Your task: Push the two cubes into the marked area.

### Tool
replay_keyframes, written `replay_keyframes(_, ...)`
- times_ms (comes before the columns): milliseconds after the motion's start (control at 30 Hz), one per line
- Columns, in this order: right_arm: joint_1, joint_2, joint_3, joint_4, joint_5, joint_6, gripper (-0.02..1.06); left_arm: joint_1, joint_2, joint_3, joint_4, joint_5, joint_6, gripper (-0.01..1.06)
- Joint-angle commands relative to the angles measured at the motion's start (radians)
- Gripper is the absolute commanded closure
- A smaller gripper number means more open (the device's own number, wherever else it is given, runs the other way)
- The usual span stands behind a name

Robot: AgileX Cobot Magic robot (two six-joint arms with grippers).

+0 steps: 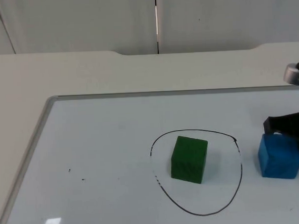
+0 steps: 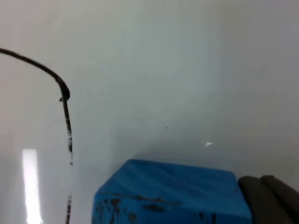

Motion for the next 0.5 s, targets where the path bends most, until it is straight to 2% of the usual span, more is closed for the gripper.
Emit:
replay_keyframes(0, 0.005, -0.002, -0.004, 0.006, -0.002, 0.017, 1.05, -0.004, -0.005, 0.005, 0.001, 0.0, 0.0, 1.05)
replay_keyframes(467, 0.021, 0.016, -0.023, 0.017, -0.042, 0.024, 1.05, -0.004, -0.005, 0.005, 0.001, 0.0, 0.0, 1.05)
